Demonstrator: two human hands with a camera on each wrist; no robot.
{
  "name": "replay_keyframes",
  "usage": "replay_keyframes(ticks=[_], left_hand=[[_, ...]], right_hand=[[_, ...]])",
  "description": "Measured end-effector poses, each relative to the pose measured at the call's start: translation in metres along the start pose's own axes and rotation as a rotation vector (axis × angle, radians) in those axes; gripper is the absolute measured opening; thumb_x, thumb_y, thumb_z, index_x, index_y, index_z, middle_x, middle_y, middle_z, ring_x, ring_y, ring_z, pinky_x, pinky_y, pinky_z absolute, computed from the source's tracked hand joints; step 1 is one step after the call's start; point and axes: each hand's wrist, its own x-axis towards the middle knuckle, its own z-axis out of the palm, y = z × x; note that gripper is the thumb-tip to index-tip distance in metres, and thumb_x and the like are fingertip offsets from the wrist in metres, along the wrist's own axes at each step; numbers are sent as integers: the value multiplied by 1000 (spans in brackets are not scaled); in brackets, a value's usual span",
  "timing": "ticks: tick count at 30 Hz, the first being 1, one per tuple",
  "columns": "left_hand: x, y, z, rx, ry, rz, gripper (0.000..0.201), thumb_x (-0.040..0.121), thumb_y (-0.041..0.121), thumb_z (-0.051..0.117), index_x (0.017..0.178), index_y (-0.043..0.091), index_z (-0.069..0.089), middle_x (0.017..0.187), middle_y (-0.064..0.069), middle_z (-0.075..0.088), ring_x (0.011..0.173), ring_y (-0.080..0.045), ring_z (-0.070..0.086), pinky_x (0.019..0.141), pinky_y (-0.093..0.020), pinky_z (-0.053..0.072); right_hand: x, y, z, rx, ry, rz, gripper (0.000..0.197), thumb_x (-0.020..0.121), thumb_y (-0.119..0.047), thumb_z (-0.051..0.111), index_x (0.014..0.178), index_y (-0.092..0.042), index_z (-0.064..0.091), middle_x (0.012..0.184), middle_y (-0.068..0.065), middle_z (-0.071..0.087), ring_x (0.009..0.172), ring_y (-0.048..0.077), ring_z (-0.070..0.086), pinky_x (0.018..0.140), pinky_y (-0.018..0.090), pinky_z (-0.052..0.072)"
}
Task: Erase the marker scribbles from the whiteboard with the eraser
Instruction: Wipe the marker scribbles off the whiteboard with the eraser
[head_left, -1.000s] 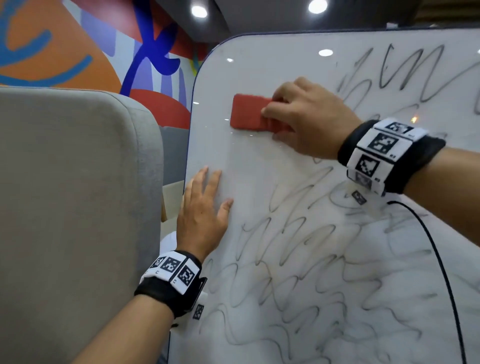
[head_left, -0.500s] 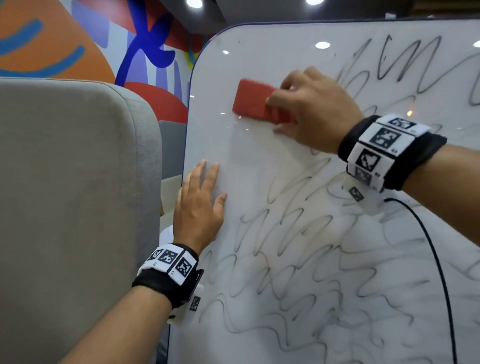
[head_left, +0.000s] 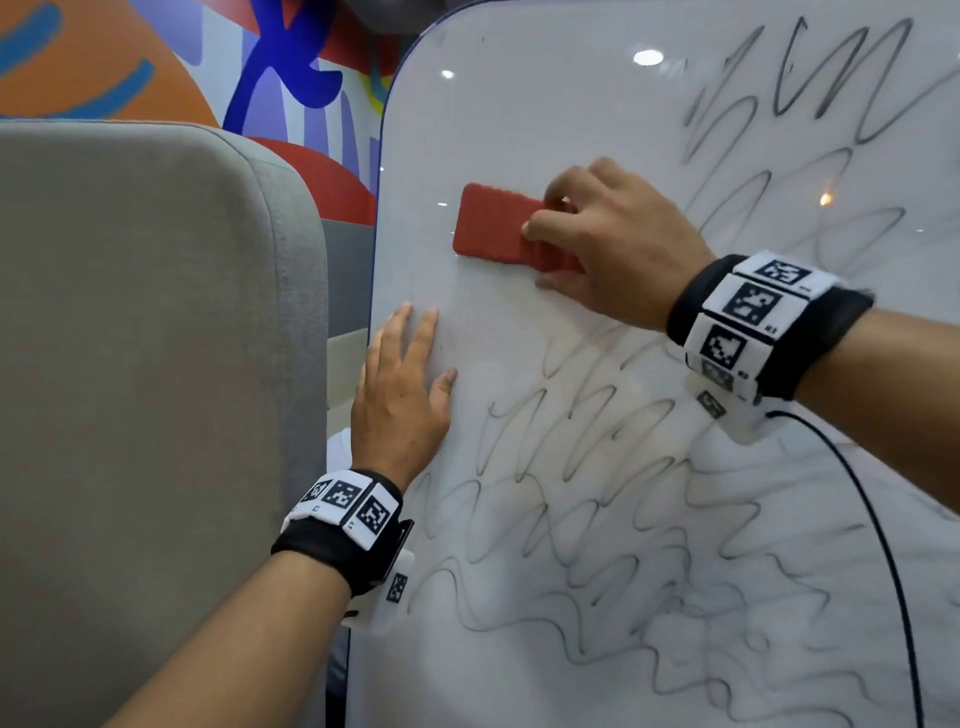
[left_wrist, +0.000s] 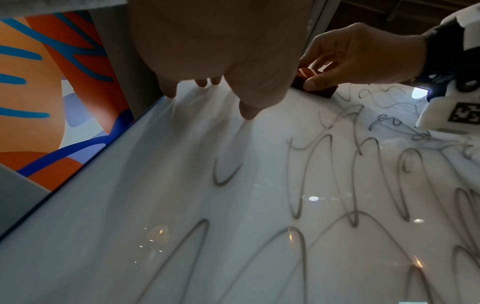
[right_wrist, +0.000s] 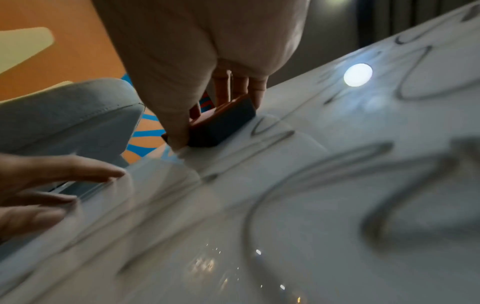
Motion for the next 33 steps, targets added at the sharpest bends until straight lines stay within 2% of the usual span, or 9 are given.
replay_keyframes(ticks=[2,5,10,15,19,23,28,31,33], left_hand=[[-1,0,0,2,-9,5,64,94,25,62,152,21,34,159,-4,26,143,-26,25,110,-50,39],[-3,-2,0,13,-29,22,69,94,22,61,155,21,28,162,-4,21,145,-26,21,115,-47,32],[-7,-7,1,13,-59,50,76,94,14,58,158,19,16,165,-3,12,151,-21,10,118,-24,-4],[-11,-10,4,10,-61,43,68,97,10,50,157,18,19,165,-2,12,152,-19,9,121,-27,0],[-17,-14,1,-35,-86,24,75,90,-5,43,158,18,19,165,1,12,152,-16,8,123,-41,16],[-23,-15,-2,-28,-134,14,88,79,-12,43,158,16,16,166,0,9,152,-16,5,123,-41,16],[-32,-18,-3,-46,-162,-10,92,77,-12,45,158,17,13,166,2,6,152,-13,2,123,-39,16],[-37,-21,-5,-71,-179,6,93,81,-5,53,159,17,7,166,4,4,151,-7,-2,124,-31,8],[-40,-24,-6,-76,-230,-2,98,87,14,67,158,21,0,165,8,-2,148,0,-8,123,-30,8]], right_hand=[[-9,-12,10,18,47,75,40,77,-30,79,108,-10,64,112,20,59,94,40,54,74,48,49],[-40,-42,36,15,2,-54,36,77,-29,73,107,-11,64,110,18,60,92,37,55,72,45,49],[-41,-34,35,-16,-24,-161,36,77,-26,72,110,-13,65,112,16,60,93,36,56,72,44,48],[-34,-38,35,42,88,48,36,77,-24,75,108,-8,66,114,20,60,93,40,55,74,49,50],[-56,-57,53,43,-10,-123,40,73,-25,78,108,-10,66,110,17,61,90,37,56,72,44,50],[-35,-39,40,9,-26,-173,39,74,-28,78,108,-13,65,111,16,60,94,37,55,73,45,49],[-32,-46,39,43,63,12,35,77,-23,74,107,-10,65,114,18,60,95,40,55,73,46,49],[-57,-66,57,33,7,-131,32,78,-23,71,108,-12,65,112,16,61,92,37,55,73,44,48],[-63,-65,58,13,-49,-223,33,79,-24,72,109,-13,64,111,15,61,93,36,56,74,44,48]])
